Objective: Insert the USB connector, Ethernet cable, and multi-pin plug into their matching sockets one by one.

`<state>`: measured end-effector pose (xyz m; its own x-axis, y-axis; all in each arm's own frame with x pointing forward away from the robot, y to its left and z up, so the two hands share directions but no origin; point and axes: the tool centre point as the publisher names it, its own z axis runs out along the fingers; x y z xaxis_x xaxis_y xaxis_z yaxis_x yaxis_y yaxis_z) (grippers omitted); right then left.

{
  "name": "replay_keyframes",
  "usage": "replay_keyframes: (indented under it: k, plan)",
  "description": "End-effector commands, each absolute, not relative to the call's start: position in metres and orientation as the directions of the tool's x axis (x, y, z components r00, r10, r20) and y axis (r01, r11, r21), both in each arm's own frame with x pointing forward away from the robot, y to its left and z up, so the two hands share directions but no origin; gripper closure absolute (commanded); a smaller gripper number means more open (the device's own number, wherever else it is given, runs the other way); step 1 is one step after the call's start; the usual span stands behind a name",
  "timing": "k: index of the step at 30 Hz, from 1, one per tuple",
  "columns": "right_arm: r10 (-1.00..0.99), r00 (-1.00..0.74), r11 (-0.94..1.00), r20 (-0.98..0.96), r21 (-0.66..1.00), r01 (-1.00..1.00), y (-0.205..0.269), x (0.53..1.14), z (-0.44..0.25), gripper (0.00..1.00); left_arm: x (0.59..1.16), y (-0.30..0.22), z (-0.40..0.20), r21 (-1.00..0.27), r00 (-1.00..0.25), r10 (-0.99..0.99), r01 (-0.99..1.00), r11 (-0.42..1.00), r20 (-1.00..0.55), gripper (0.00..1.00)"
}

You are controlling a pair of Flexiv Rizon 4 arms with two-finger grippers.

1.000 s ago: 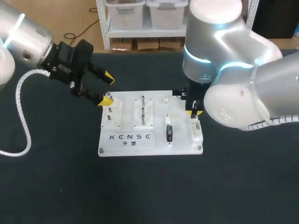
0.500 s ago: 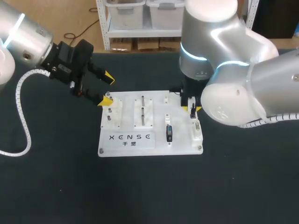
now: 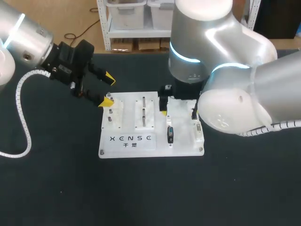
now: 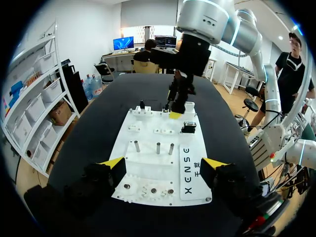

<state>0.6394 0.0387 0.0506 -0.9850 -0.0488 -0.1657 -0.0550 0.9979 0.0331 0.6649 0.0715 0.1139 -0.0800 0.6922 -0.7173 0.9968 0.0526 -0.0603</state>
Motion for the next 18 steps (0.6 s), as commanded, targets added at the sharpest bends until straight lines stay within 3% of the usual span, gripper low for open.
replay_keyframes:
  k: [1, 18]
  plan:
    - [-0.061, -0.987, 0.997, -0.146, 0.043, -0.068, 0.047, 0.627, 0.046, 0.0, 0.664, 0.072, 0.113, -0.058, -0.078, 0.69, 0.997, 0.052, -0.719, 0.0]
    - [-0.113, -0.99, 0.992, -0.089, 0.053, -0.118, 0.066, 0.598, 0.032, 0.0, 0.664, 0.072, 0.113, -0.058, -0.078, 0.69, 0.997, 0.052, -0.719, 0.0]
